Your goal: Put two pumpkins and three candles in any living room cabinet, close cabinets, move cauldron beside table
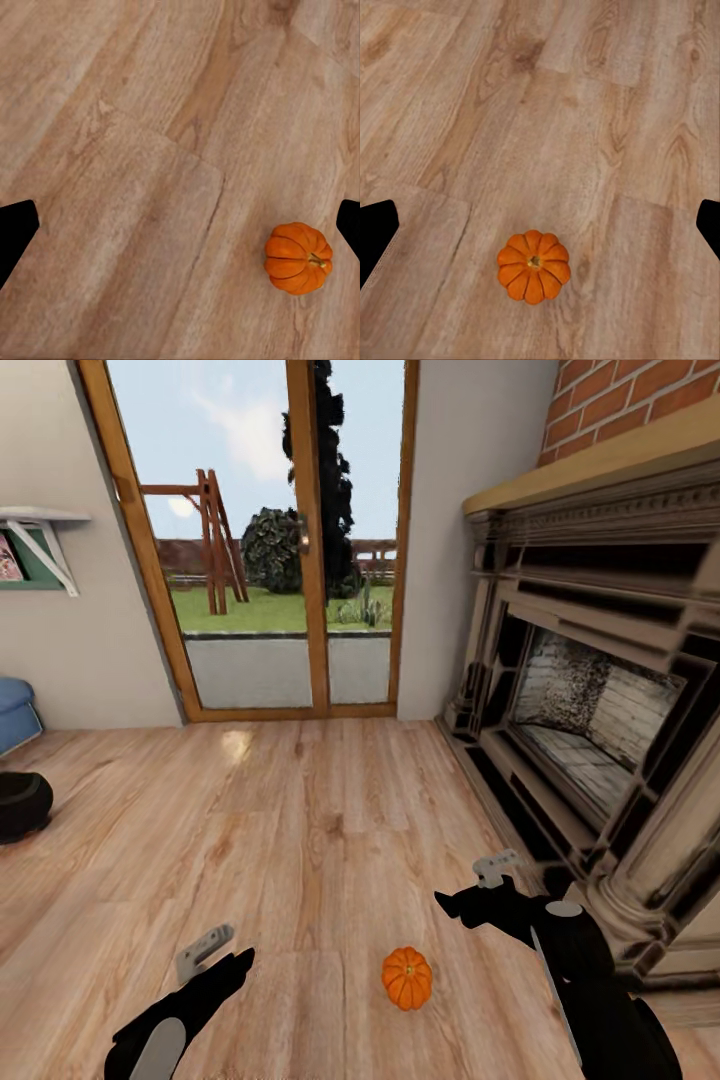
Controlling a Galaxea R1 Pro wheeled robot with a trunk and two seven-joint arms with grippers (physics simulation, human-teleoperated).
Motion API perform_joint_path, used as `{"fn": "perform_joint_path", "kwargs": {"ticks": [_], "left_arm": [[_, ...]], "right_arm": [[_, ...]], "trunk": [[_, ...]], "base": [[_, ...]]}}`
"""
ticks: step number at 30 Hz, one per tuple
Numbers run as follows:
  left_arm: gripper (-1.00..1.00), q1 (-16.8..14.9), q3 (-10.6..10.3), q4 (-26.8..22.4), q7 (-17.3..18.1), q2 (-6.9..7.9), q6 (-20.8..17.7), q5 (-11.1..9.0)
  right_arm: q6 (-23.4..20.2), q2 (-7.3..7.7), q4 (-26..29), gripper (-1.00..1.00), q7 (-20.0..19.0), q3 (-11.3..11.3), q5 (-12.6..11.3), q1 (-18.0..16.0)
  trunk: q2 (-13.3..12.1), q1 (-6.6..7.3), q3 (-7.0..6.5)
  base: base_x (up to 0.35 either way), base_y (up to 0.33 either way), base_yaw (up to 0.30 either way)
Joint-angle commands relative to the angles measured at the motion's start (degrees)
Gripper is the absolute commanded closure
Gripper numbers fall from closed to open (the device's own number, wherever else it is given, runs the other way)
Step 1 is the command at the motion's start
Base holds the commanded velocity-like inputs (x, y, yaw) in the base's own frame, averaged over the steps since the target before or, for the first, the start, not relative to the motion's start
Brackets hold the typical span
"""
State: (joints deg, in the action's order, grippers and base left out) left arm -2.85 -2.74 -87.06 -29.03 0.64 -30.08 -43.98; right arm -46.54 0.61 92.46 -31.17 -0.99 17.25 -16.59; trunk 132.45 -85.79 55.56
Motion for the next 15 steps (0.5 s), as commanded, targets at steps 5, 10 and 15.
{"fn": "perform_joint_path", "kwargs": {"ticks": [5, 10, 15], "left_arm": [[-1.00, -0.1, -0.1, 0.8, -0.5, 0.02, 0.0, -0.6], [-1.00, -0.1, -0.1, 1.0, -0.5, -0.02, 0.0, -0.7], [-1.00, -0.1, -0.1, 1.1, -0.5, -0.03, 0.0, -0.7]], "right_arm": [[-0.2, 0.00, 0.1, -1.00, -0.6, -0.1, 0.6, 0.0], [-0.2, 0.00, 0.1, -1.00, -0.6, -0.1, 0.6, 0.0], [-0.2, -0.01, 0.1, -1.00, -0.6, -0.1, 0.6, 0.0]], "trunk": [[0.0, 0.01, 0.05], [0.0, 0.01, 0.05], [0.0, 0.01, 0.05]], "base": [[0.000, 0.002, 0.300], [0.000, 0.000, 0.300], [0.000, 0.000, 0.300]]}}
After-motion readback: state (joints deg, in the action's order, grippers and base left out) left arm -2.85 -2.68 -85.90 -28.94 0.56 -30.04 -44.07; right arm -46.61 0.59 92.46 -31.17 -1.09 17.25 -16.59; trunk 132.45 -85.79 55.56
